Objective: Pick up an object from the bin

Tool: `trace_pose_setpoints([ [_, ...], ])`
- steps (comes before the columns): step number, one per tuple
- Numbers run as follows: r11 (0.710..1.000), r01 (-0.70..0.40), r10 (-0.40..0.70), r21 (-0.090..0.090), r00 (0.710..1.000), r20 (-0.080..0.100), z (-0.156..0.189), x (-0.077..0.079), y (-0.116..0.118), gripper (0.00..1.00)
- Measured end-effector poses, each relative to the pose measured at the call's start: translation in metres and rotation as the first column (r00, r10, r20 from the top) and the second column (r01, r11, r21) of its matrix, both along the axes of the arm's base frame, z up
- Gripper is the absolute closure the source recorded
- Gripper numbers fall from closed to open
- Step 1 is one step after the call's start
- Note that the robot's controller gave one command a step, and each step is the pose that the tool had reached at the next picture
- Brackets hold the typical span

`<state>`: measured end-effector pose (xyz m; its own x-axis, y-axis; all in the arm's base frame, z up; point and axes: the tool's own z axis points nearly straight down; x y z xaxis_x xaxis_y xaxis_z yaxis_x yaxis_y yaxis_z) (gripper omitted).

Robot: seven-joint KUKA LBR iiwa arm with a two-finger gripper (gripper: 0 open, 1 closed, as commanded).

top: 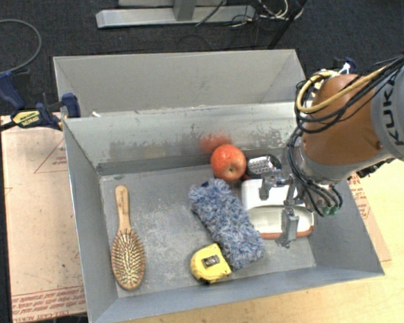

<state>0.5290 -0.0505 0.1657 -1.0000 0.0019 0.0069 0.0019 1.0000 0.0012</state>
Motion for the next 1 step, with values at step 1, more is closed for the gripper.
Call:
trace_pose_setpoints([
  [1,1.0,-0.002,0.002,-0.001,1.0,0.008,0.0046,0.0017,0.0002,0.0],
])
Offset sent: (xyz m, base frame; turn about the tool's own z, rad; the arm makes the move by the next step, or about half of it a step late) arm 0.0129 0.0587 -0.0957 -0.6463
